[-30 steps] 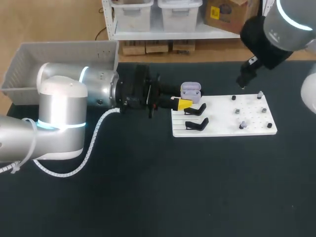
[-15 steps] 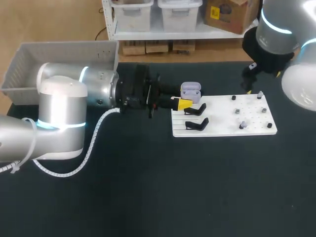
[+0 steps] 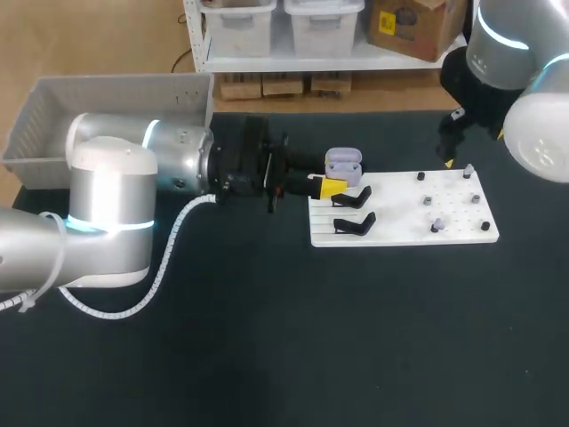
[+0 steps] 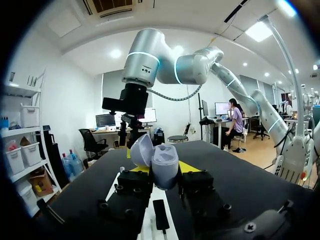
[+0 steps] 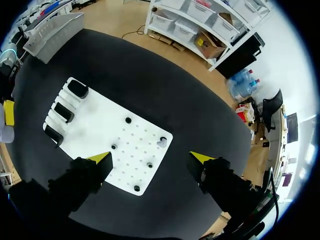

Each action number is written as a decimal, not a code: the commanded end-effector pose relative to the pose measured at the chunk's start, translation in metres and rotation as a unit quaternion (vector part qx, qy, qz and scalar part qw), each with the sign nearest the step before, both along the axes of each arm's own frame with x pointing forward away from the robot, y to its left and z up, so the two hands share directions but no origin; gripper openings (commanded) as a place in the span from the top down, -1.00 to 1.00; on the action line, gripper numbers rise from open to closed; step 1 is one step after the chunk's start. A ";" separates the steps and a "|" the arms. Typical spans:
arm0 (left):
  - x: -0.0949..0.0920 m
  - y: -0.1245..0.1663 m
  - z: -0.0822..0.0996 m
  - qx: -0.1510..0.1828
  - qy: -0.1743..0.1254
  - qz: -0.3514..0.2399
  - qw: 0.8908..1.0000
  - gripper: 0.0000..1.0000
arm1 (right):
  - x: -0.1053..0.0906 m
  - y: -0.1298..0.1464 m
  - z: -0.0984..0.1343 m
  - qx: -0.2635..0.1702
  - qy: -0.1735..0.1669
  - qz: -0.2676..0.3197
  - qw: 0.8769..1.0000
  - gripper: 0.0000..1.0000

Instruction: Pick up each earbud case from the left stands, insert the matching earbuds, close the lid, and place the case in the box.

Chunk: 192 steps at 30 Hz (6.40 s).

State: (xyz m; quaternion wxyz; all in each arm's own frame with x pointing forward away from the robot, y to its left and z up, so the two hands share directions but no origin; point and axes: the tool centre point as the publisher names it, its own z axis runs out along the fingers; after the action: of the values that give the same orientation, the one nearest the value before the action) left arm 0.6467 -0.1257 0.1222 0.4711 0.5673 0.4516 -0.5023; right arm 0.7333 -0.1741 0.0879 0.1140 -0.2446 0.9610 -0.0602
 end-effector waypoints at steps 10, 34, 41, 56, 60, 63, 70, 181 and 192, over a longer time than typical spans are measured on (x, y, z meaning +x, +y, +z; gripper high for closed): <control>-0.002 0.000 -0.001 -0.001 -0.001 0.003 1.000 1.00 | 0.002 -0.002 -0.009 0.005 0.009 -0.020 1.000 -1.00; -0.002 0.000 -0.001 -0.001 -0.001 0.003 1.000 1.00 | 0.001 -0.012 -0.046 -0.038 0.009 -0.133 0.990 -0.22; -0.002 0.000 -0.001 -0.001 -0.001 0.003 1.000 1.00 | 0.003 -0.011 -0.049 -0.037 0.007 -0.128 0.991 -0.05; -0.002 0.000 -0.001 -0.001 -0.001 0.003 1.000 1.00 | 0.014 -0.013 -0.058 -0.045 0.023 -0.113 0.992 -0.17; -0.002 0.000 -0.001 -0.001 -0.001 0.003 1.000 1.00 | 0.018 -0.014 -0.061 -0.043 0.029 -0.108 0.993 -0.02; -0.002 0.000 -0.001 -0.001 -0.001 0.003 1.000 1.00 | 0.020 -0.014 -0.063 -0.044 0.030 -0.107 0.993 0.01; -0.002 0.000 -0.001 -0.001 -0.001 0.003 1.000 1.00 | 0.024 -0.018 -0.068 -0.044 0.034 -0.110 0.992 0.04; -0.002 0.000 -0.001 -0.001 -0.001 0.003 1.000 1.00 | -0.083 0.073 0.086 0.018 0.061 -0.292 0.954 1.00; -0.002 0.000 -0.001 -0.001 -0.001 0.003 1.000 1.00 | -0.108 0.133 0.110 0.064 0.100 -0.362 0.925 1.00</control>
State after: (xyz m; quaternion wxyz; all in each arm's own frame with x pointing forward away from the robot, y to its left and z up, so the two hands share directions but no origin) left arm 0.6465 -0.1258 0.1224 0.4709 0.5672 0.4520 -0.5022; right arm 0.6270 -0.0498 0.1935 0.0076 0.1234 0.9923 -0.0070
